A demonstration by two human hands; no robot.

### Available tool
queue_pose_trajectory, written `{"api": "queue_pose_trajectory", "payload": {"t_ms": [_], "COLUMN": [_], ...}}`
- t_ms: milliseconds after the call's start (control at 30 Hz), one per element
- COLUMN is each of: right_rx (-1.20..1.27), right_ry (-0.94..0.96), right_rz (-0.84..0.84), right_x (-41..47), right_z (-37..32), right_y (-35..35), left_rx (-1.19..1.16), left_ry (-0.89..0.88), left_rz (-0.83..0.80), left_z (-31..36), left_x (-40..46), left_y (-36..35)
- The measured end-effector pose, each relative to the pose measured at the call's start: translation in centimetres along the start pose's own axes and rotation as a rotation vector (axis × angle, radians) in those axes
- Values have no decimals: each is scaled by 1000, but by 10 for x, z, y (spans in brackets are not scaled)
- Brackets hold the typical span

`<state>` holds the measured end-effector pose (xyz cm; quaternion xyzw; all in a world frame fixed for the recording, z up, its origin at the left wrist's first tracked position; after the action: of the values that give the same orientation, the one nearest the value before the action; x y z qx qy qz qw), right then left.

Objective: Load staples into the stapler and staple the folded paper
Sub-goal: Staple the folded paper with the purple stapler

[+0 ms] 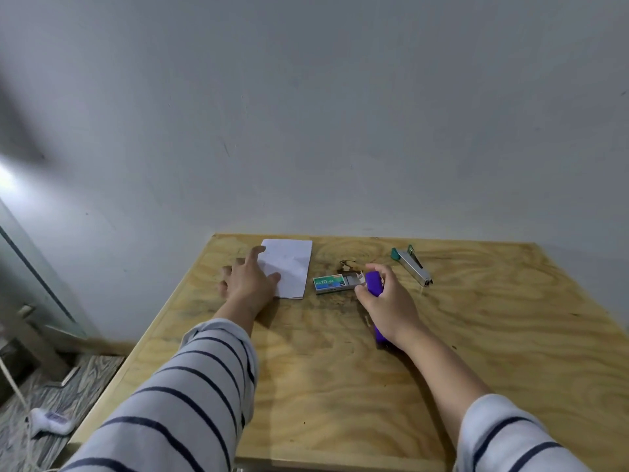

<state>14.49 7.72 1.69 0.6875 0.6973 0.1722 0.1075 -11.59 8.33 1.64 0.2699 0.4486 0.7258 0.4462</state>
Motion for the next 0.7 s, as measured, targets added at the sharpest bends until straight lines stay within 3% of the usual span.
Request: {"api": "queue_pose_trajectory", "payload": {"t_ms": [100,267,500,700], "right_rx": [13,4,-43,590], "right_ry": [14,30,-16,-357], "right_rz": [4,13,-36,-198], "right_x": [-1,-5,-6,-15], "right_z": [-1,-5,-10,-18], "right_y": [2,5,-1,-5], "left_rx": [-136,-566,-644,-681], "left_ry": [10,-21,-198,-317], "left_rz": [24,78,185,160], "left_z": [2,-1,27,49], "left_x": [2,-1,-26,-48], "left_y": [4,20,61,61]}}
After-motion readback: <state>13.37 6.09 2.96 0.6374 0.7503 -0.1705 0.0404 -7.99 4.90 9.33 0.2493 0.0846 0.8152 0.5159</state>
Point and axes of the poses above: each hand's wrist, its own x-axis towards the middle knuckle, its own y-axis out of the back of the hand, z = x × y, the point moved 9 cm from there along x, towards the middle knuckle, and after that the axes turned 7 degrees about x, right-handed, at the moved point
